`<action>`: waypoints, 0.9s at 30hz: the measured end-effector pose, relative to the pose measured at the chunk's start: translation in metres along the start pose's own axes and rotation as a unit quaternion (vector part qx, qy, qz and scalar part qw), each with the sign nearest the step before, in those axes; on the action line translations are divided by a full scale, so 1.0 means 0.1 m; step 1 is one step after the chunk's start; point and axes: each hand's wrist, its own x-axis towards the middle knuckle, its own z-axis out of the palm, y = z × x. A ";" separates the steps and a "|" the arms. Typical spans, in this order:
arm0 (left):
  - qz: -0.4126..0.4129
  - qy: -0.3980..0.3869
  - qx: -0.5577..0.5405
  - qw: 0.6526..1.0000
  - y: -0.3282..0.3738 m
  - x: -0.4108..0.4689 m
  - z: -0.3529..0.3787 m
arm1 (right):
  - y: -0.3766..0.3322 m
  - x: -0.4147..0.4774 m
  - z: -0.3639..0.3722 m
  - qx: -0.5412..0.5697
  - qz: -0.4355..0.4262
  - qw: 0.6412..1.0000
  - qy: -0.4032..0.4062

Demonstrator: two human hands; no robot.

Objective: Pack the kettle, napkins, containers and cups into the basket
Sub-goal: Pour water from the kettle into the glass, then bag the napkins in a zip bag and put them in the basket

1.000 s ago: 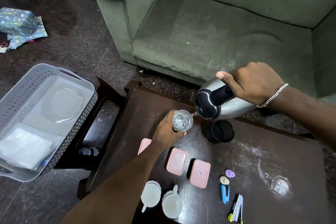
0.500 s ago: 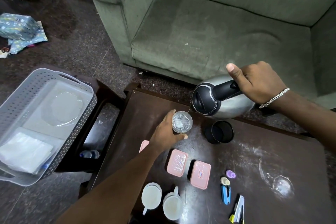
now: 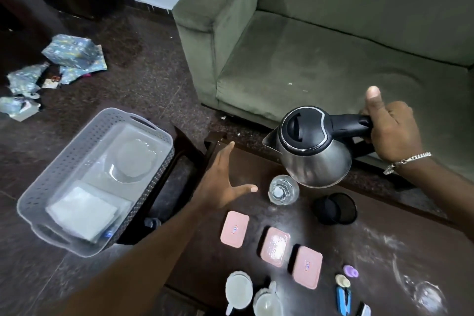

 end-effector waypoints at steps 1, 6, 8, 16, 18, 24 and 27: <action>0.003 0.013 0.001 1.000 -0.03 0.00 -0.15 | -0.07 0.01 0.06 0.024 0.008 1.000 -0.001; 0.002 0.054 0.033 0.998 -0.22 -0.15 -0.98 | -0.58 0.05 0.46 0.115 0.043 0.992 -0.011; 0.003 0.062 0.065 0.996 -0.31 -0.25 -1.32 | -0.83 0.06 0.66 0.157 0.041 0.987 -0.011; -0.071 0.097 0.136 0.983 -0.92 -0.62 -2.52 | -1.81 0.26 1.71 0.296 0.076 0.952 -0.005; -0.092 0.090 0.150 0.980 -1.09 -0.70 -2.71 | -2.05 0.26 1.99 0.312 0.081 0.947 -0.009; -0.155 0.060 0.182 0.969 -1.56 -0.98 -2.97 | -2.49 0.14 2.81 0.297 0.069 0.951 -0.049; -0.175 0.022 0.201 0.964 -1.73 -1.06 -2.97 | -2.49 0.05 3.18 0.291 0.033 0.954 -0.068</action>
